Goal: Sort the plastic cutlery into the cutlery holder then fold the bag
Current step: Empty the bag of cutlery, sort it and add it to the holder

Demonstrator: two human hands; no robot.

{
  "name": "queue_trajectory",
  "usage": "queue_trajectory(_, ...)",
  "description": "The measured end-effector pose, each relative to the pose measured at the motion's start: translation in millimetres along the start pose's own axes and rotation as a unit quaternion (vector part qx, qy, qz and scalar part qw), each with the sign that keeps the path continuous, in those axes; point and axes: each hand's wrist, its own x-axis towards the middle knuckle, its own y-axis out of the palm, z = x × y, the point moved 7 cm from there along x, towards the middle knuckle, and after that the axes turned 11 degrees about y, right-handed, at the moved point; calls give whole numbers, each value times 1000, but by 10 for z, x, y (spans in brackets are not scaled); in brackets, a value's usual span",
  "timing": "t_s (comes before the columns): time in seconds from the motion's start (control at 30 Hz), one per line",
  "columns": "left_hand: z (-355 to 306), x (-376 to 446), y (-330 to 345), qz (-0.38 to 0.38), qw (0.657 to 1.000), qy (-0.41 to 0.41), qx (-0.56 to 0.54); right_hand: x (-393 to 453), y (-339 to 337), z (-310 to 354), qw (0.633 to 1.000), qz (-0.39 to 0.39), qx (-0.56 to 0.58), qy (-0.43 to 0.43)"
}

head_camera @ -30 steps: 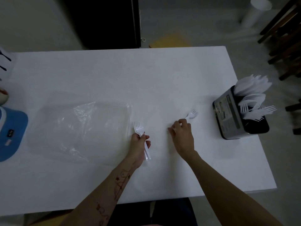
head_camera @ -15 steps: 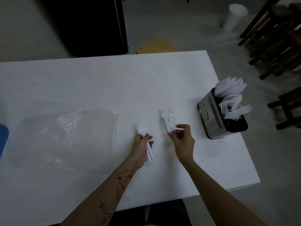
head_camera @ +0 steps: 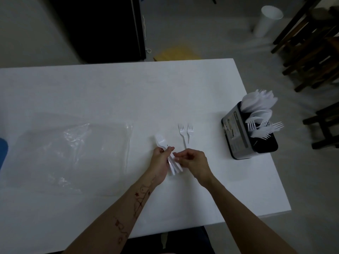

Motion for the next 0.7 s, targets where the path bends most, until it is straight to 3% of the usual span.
queue_trajectory(0.03,-3,13,-13,-9,1000,5,5,11,-5,7,1000,-13,-16,-1)
queue_trajectory(0.1,-13,41,-46,-29,999,13,18,61,-138,18,989,-132,-73,-12)
queue_trajectory(0.17,-6,54,-71,-36,999,16,36,71,-276,56,955,-257,-144,-17)
queue_trajectory(0.2,-1,52,-81,-36,998,16,46,85,-296,72,943,-281,-180,-8)
queue_trajectory(0.33,63,72,-163,-43,997,12,58,193,-247,28,930,-252,-267,19)
queue_trajectory(0.47,66,108,-171,-40,998,17,50,103,-223,36,952,-229,-198,-35)
queue_trajectory(0.63,52,121,-47,-26,1000,-1,-13,-36,38,20,978,-38,-180,-101)
queue_trajectory(0.7,20,138,-32,-32,999,7,-6,-14,56,-4,977,-28,-192,-93)
